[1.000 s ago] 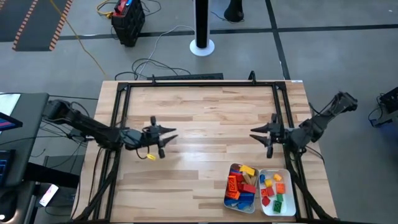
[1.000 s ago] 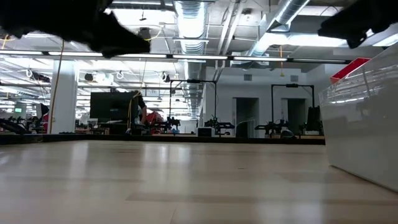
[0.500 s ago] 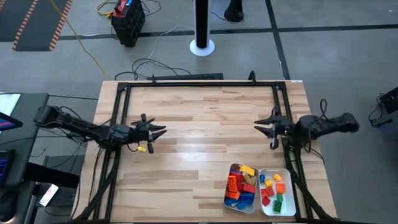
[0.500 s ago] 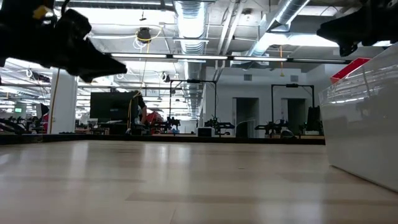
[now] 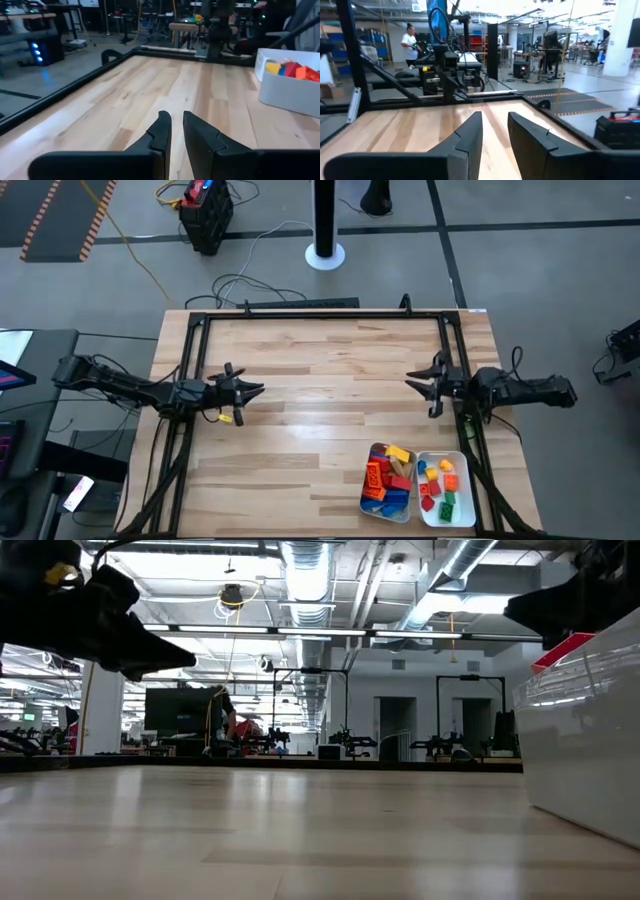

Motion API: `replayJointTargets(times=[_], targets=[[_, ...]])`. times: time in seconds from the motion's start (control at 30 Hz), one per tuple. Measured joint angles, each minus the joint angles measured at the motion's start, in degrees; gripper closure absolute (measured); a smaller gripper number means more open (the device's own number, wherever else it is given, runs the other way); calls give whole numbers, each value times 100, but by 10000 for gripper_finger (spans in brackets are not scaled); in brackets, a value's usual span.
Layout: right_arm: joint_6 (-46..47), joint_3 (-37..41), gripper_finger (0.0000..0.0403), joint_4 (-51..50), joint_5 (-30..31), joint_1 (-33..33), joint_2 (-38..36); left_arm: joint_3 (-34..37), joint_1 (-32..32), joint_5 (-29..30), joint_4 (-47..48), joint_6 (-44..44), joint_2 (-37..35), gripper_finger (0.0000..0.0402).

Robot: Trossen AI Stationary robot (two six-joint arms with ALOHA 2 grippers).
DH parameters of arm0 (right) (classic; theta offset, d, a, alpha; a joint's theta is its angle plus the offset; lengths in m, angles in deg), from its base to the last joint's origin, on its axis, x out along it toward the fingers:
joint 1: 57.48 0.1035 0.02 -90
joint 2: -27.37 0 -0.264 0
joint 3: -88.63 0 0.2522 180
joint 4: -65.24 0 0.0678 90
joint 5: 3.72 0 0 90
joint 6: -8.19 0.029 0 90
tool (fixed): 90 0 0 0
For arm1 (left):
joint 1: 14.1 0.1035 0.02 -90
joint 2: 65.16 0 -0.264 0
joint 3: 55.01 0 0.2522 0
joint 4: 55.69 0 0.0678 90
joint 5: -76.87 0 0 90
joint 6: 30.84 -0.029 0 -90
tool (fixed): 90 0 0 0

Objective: Sort blocks by size
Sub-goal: Return to Home Position

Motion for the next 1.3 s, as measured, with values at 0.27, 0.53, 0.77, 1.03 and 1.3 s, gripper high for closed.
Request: replayJointTargets(times=[0.27,0.53,0.77,1.03,1.3], targets=[[1114,315,271,215,157,-37,0,13,-2,11,60,-241,-19,360],[2019,301,269,-320,297,-105,26,19,-2,19,999,232,-18,360],[2019,300,269,-356,300,-103,26,24,-2,30,1877,401,-18,360],[2019,300,269,-379,300,-103,26,13,-2,30,2633,-142,17,360],[2019,300,269,-390,300,-103,26,-133,-2,28,2712,-258,19,360]])
